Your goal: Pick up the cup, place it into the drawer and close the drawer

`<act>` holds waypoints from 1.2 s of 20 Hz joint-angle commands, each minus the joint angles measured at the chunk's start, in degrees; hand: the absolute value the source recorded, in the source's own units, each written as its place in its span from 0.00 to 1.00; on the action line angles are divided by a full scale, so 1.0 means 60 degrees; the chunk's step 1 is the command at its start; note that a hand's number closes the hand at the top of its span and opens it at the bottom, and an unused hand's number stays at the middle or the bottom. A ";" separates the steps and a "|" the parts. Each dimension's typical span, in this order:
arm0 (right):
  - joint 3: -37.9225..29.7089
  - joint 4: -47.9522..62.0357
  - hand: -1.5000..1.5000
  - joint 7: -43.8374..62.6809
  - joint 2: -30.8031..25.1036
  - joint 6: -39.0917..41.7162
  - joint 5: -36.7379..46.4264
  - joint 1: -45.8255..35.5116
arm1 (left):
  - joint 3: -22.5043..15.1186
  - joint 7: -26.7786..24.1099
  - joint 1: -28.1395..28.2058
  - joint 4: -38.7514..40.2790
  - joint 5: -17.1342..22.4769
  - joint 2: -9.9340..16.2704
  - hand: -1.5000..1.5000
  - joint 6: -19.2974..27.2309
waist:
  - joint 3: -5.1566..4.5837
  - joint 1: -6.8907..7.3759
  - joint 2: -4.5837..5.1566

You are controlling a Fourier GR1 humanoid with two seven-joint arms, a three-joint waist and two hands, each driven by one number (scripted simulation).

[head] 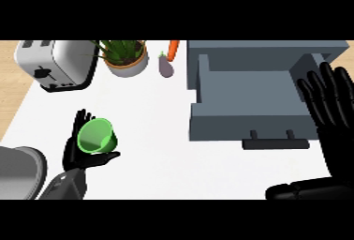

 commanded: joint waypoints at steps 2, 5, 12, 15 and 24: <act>-0.0041 0.0236 0.00 -0.0101 0.0048 -0.0005 -0.0037 -0.0093 | 0.0002 -0.0219 -0.0097 0.0259 0.0190 0.0058 0.00 -0.0964 | 0.0002 0.0026 -0.0005; 0.0145 0.0433 0.00 -0.0418 0.0218 -0.0053 0.0215 -0.0064 | -0.0029 -0.0413 -0.0071 0.0469 0.0203 0.0201 0.00 -0.1740 | -0.0002 0.0018 0.0005; -0.0256 0.0066 0.00 0.0161 -0.0098 0.0058 -0.0311 -0.0157 | -0.0140 -0.0456 -0.0470 0.0089 0.0330 -0.0317 1.00 -0.1754 | 0.0001 0.0017 -0.0007; 0.0297 -0.0043 0.00 0.0272 0.0215 -0.0392 0.0444 -0.0301 | -0.0241 -0.1230 -0.0059 0.0045 0.0146 -0.0122 1.00 -0.1818 | -0.0004 0.0036 -0.0002; -0.0220 -0.0039 0.00 0.0226 -0.0098 0.0047 -0.0229 0.0012 | -0.0233 -0.2176 0.0401 -0.0665 0.0069 -0.0427 1.00 -0.0648 | 0.0005 0.0065 -0.0030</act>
